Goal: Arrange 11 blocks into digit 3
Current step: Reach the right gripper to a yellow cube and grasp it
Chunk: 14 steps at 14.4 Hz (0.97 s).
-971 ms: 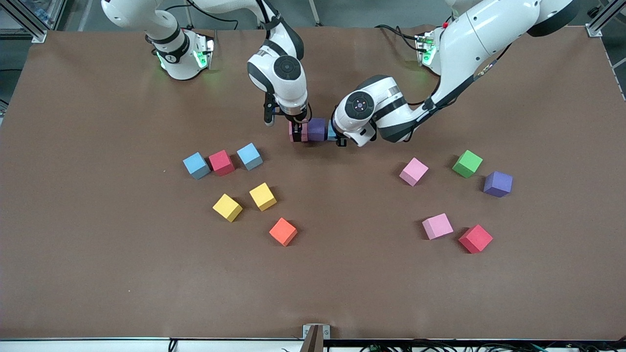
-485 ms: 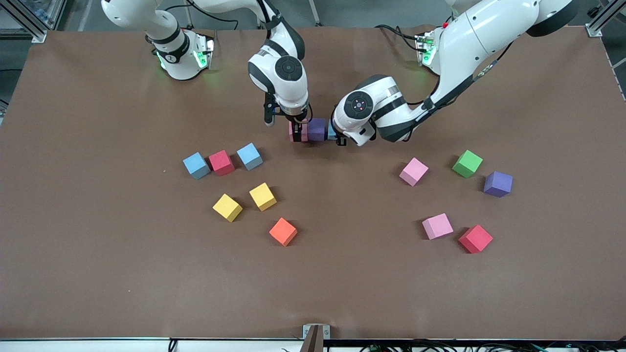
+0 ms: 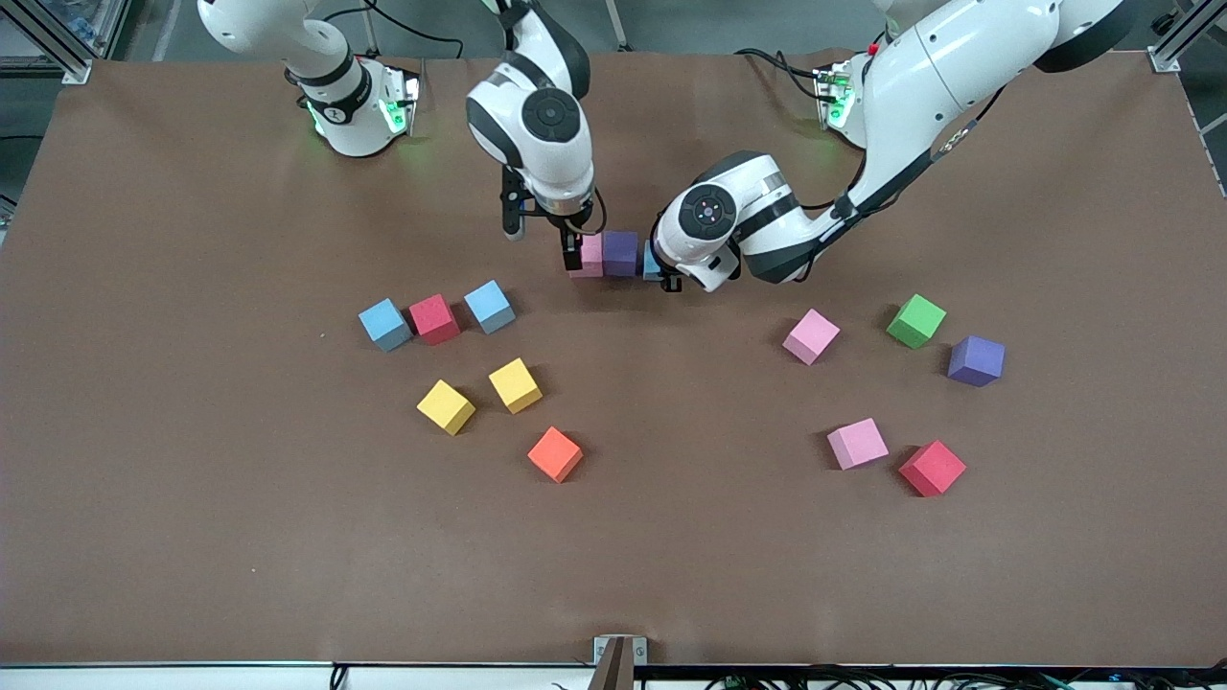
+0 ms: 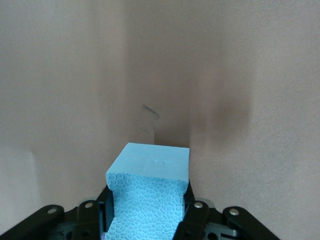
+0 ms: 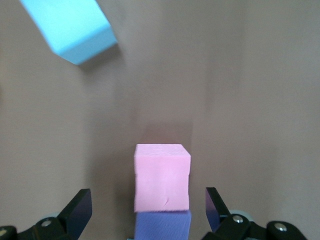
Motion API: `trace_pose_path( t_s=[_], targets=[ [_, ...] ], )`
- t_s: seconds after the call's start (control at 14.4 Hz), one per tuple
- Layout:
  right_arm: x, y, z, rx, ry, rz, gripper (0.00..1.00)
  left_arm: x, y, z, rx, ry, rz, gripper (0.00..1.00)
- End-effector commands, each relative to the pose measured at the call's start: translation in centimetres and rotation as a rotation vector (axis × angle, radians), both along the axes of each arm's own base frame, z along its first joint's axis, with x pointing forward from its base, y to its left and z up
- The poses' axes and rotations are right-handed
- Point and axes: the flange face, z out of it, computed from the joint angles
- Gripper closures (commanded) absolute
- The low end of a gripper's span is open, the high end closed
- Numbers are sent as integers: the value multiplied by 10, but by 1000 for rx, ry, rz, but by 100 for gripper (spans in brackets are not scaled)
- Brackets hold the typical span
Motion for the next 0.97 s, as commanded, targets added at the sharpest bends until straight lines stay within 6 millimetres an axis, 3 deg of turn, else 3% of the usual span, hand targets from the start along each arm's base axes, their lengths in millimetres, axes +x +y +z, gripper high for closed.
trace_pose_path(
  t_s=[0.0,0.14,0.42,0.55,0.9],
  targets=[
    [26,-22,37,14,13,30,0,-10,-15,-1,-6,10,2,72],
    [58,-37,54,33,-1,35,0,-12,-16,-9,9,6,0,72],
    [119,-79,59,62,-37,151,0,-5,-17,-8,7,-4,11,72],
    [145,-90,47,62,-40,238,0,-5,-17,-7,6,-6,10,72],
    [179,-82,-10,33,-75,434,0,-14,-25,-11,4,-7,-6,73]
  ],
)
